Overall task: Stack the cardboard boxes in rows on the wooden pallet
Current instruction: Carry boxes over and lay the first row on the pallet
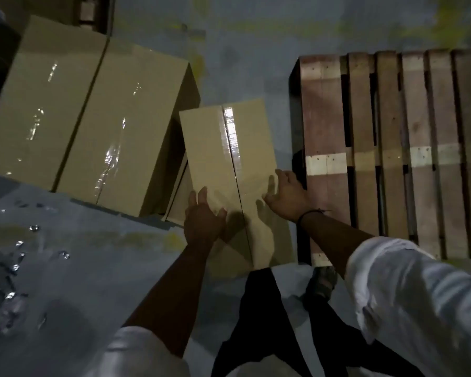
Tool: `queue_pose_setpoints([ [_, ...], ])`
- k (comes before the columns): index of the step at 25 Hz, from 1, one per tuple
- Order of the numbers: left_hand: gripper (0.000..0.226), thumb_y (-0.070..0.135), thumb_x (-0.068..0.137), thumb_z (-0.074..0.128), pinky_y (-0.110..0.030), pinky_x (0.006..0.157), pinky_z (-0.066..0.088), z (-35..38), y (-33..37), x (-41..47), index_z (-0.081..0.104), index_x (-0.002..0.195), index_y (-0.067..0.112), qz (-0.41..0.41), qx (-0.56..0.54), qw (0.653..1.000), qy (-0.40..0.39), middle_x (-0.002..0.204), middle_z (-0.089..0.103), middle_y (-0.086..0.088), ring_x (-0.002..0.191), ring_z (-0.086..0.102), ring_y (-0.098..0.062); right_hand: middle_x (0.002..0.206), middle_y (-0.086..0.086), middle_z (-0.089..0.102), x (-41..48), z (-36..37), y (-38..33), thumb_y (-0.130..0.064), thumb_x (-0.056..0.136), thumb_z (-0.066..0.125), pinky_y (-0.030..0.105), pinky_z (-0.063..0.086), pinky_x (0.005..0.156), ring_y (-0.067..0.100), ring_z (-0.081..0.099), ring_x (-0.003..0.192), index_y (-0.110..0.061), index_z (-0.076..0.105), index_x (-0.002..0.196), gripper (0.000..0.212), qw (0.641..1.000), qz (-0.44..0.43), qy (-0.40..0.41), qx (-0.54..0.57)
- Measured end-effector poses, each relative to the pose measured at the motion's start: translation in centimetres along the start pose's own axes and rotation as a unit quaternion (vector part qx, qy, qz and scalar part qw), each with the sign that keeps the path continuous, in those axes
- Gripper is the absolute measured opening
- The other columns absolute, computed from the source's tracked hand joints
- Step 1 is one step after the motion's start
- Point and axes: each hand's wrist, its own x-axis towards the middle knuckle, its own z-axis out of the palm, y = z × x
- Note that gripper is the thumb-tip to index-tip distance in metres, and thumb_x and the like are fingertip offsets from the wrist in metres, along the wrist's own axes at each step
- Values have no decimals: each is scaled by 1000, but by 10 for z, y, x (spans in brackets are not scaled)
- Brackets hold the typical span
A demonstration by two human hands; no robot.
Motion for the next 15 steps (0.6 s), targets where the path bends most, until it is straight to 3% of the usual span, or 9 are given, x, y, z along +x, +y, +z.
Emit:
queue_pose_setpoints([
  [2, 86, 50, 81, 70, -51, 105, 46, 7, -8, 18, 29, 152, 25, -8, 0, 1000, 2, 154, 35, -14, 133, 44, -38, 160, 12, 18, 13, 8, -1, -46, 93, 62, 52, 39, 110, 38, 35, 139, -14, 20, 155, 81, 1000, 4, 1, -5],
  [4, 89, 55, 82, 67, -41, 114, 31, 13, -17, 33, 25, 155, 26, 0, -4, 1000, -31, 159, 31, -13, 143, 34, -35, 160, 13, 14, 23, 16, 2, -43, 93, 64, 52, 40, 109, 41, 37, 137, -12, 20, 154, 81, 1000, -5, -3, -5],
  [6, 89, 55, 84, 66, -28, 110, 20, 14, -20, 44, 23, 157, 29, 10, -29, 999, -31, 163, 27, -10, 148, 28, -30, 162, 13, 8, 34, 25, 3, -43, 91, 67, 50, 40, 111, 42, 37, 138, -14, 17, 155, 86, 1000, -22, 2, 2],
  [10, 92, 46, 81, 78, -37, 106, 37, 9, -8, 50, 25, 156, 34, -7, -77, 997, -10, 163, 22, -9, 144, 32, -33, 166, 7, -13, 48, 37, 12, -54, 86, 70, 49, 33, 117, 40, 19, 149, -27, 6, 159, 101, 999, -45, -4, 1],
  [15, 105, 56, 72, 83, -51, 104, 47, 13, 13, 34, 19, 154, 39, -2, -52, 998, -28, 163, 12, -10, 138, 38, -43, 164, 0, -23, 42, 37, 33, -63, 78, 73, 53, 29, 119, 41, 10, 151, -36, 4, 159, 110, 999, -39, -20, -3],
])
